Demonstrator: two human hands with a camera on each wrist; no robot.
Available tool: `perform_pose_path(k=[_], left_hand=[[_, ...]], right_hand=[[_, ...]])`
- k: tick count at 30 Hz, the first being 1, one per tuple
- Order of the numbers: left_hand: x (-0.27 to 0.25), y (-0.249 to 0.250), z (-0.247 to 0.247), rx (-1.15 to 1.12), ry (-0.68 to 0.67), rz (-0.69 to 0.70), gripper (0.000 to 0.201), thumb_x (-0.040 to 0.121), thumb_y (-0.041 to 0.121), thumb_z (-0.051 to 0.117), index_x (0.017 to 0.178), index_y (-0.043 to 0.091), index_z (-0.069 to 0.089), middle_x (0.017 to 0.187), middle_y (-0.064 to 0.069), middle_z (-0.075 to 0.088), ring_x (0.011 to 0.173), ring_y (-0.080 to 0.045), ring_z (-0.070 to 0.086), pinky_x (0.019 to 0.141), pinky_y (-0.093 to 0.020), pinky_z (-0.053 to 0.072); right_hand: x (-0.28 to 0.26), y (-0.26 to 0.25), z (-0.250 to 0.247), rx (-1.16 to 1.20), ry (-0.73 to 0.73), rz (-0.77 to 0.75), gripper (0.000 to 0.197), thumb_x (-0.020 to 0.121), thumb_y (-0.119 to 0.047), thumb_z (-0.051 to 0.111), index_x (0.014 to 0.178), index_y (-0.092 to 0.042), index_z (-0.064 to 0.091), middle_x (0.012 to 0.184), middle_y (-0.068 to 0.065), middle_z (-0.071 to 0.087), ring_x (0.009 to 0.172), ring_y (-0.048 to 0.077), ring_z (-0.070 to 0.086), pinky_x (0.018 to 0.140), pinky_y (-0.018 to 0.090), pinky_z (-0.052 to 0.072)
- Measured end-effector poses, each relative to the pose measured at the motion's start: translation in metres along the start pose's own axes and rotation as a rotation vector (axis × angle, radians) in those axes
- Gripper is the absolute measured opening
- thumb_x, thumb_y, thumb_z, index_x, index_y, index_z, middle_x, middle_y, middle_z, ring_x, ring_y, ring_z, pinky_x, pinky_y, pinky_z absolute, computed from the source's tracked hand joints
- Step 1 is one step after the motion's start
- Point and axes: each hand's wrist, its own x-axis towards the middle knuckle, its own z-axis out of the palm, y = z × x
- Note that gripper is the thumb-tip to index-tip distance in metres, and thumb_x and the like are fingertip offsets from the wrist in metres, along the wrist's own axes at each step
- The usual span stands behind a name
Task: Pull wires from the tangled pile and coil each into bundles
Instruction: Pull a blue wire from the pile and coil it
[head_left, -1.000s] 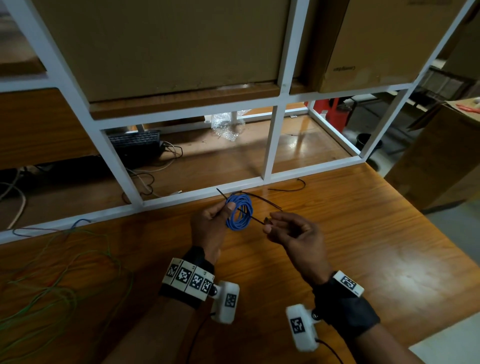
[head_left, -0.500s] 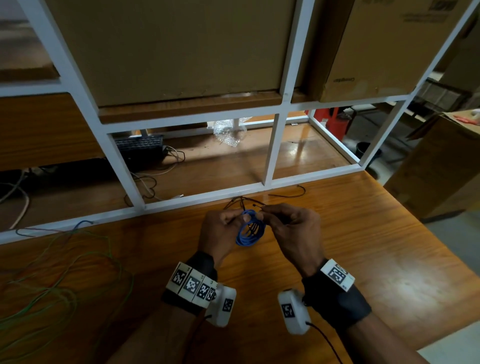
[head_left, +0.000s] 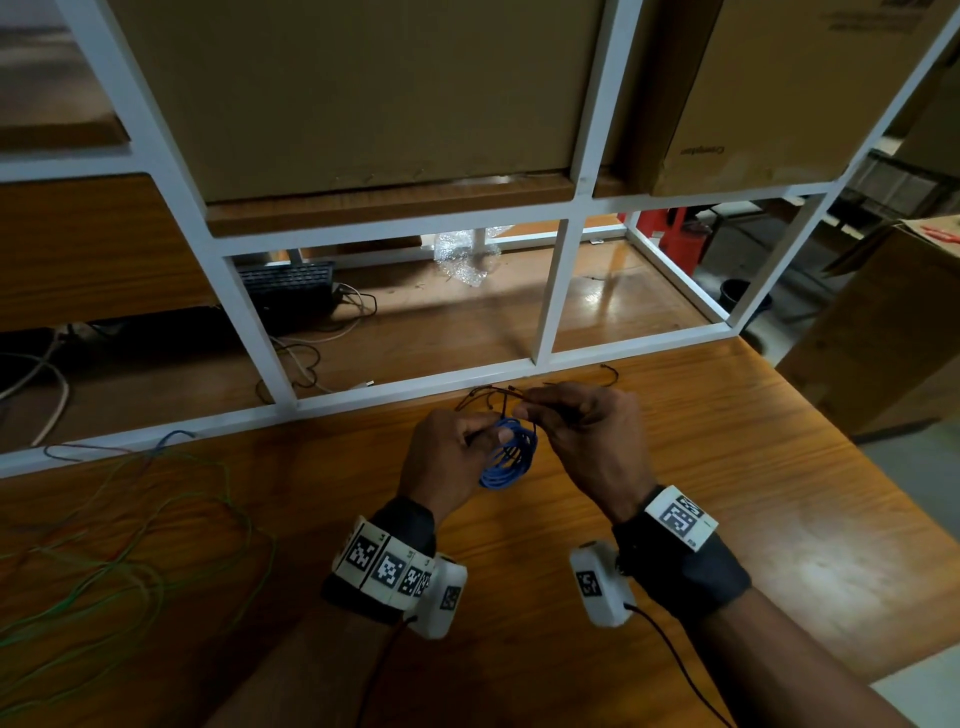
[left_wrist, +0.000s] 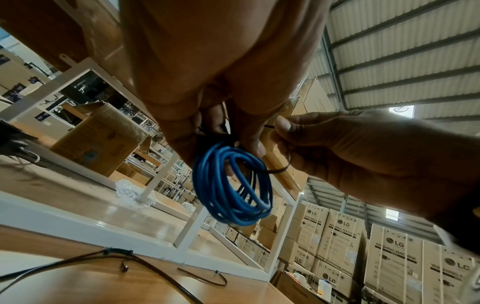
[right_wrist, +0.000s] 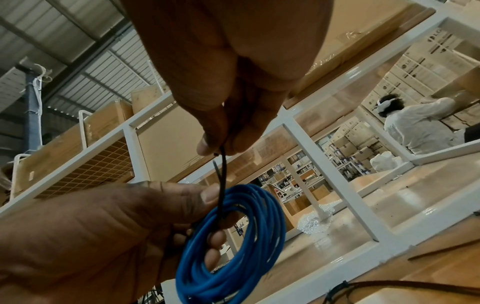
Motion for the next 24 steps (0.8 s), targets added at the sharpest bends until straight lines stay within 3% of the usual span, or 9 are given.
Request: perform_pose_path(k=[3,7,9,10,13,14,17,21,24], left_hand=[[0.000,0.001,0.001,0.038,-0.017,0.004,0.019,0.094,0.026,0.068,0.109,0.018,0.078,0.095,0.003,0.077,0.079,-0.006,0.069,0.060,-0.020,0.049],[-0.001,0.004,0.001,0.068,-0.027,0.003,0.020,0.093,0.024,0.070,0.109,0.016,0.078,0.102,0.002,0.077,0.087,-0.007,0.069,0.065,-0.015,0.050],[-0.001,0.004,0.001,0.088,-0.029,0.003,0.020,0.093,0.024,0.070,0.108,0.015,0.078,0.102,0.000,0.077,0.083,-0.004,0.066,0.063,-0.007,0.045],[-0.001,0.005,0.001,0.092,-0.032,0.007,0.018,0.093,0.023,0.070,0.107,0.015,0.078,0.099,-0.001,0.077,0.079,-0.003,0.065,0.061,-0.008,0.045],[-0.003,0.006,0.001,0.090,-0.045,0.015,0.014,0.093,0.024,0.069,0.103,0.024,0.079,0.090,-0.002,0.078,0.077,-0.012,0.069,0.066,-0.038,0.057],[-0.003,0.008,0.001,0.093,-0.044,0.016,0.015,0.093,0.024,0.069,0.104,0.024,0.079,0.092,-0.001,0.078,0.080,-0.013,0.070,0.067,-0.042,0.058],[-0.004,0.011,0.001,0.102,-0.031,0.011,0.017,0.093,0.023,0.070,0.107,0.019,0.078,0.098,-0.003,0.078,0.085,-0.014,0.071,0.072,-0.044,0.059],[-0.004,0.013,0.001,0.101,-0.042,0.000,0.015,0.093,0.024,0.069,0.103,0.017,0.079,0.094,-0.005,0.077,0.082,-0.016,0.071,0.071,-0.045,0.058],[-0.005,0.014,0.000,0.107,-0.041,0.001,0.015,0.093,0.023,0.069,0.100,0.015,0.079,0.094,-0.005,0.077,0.082,-0.017,0.070,0.071,-0.045,0.058]], right_hand=[[-0.001,-0.002,-0.001,-0.026,-0.034,-0.039,0.013,0.085,-0.011,0.084,0.097,-0.015,0.083,0.092,-0.003,0.080,0.080,0.001,0.074,0.069,0.017,0.059],[-0.002,0.001,-0.002,-0.061,-0.052,-0.060,0.012,0.086,-0.011,0.083,0.097,-0.015,0.082,0.090,-0.005,0.080,0.076,0.000,0.073,0.066,0.017,0.058],[-0.003,0.003,-0.002,-0.074,-0.073,-0.072,0.013,0.087,-0.011,0.082,0.099,-0.016,0.082,0.091,-0.005,0.080,0.077,-0.001,0.073,0.067,0.017,0.059],[-0.003,0.004,-0.002,-0.087,-0.084,-0.081,0.013,0.087,-0.011,0.082,0.099,-0.016,0.082,0.092,-0.005,0.080,0.078,-0.001,0.073,0.068,0.017,0.059],[-0.004,0.005,-0.001,-0.159,-0.115,-0.100,0.013,0.087,-0.013,0.082,0.099,-0.019,0.082,0.093,-0.004,0.080,0.077,0.000,0.073,0.068,0.010,0.055],[-0.004,0.005,-0.002,-0.177,-0.119,-0.107,0.013,0.086,-0.013,0.082,0.098,-0.019,0.083,0.092,-0.004,0.080,0.076,0.000,0.072,0.067,0.007,0.052],[-0.005,0.005,-0.003,-0.168,-0.086,-0.117,0.013,0.086,-0.012,0.082,0.097,-0.018,0.083,0.090,-0.003,0.080,0.074,0.002,0.072,0.064,0.008,0.052],[-0.006,0.001,-0.007,-0.122,-0.020,-0.129,0.014,0.085,-0.009,0.084,0.097,-0.015,0.082,0.089,-0.003,0.080,0.075,0.004,0.074,0.064,0.027,0.060],[-0.005,0.002,-0.008,-0.153,-0.040,-0.172,0.010,0.088,-0.015,0.080,0.098,-0.015,0.081,0.089,-0.003,0.079,0.075,0.006,0.073,0.063,0.030,0.060]])
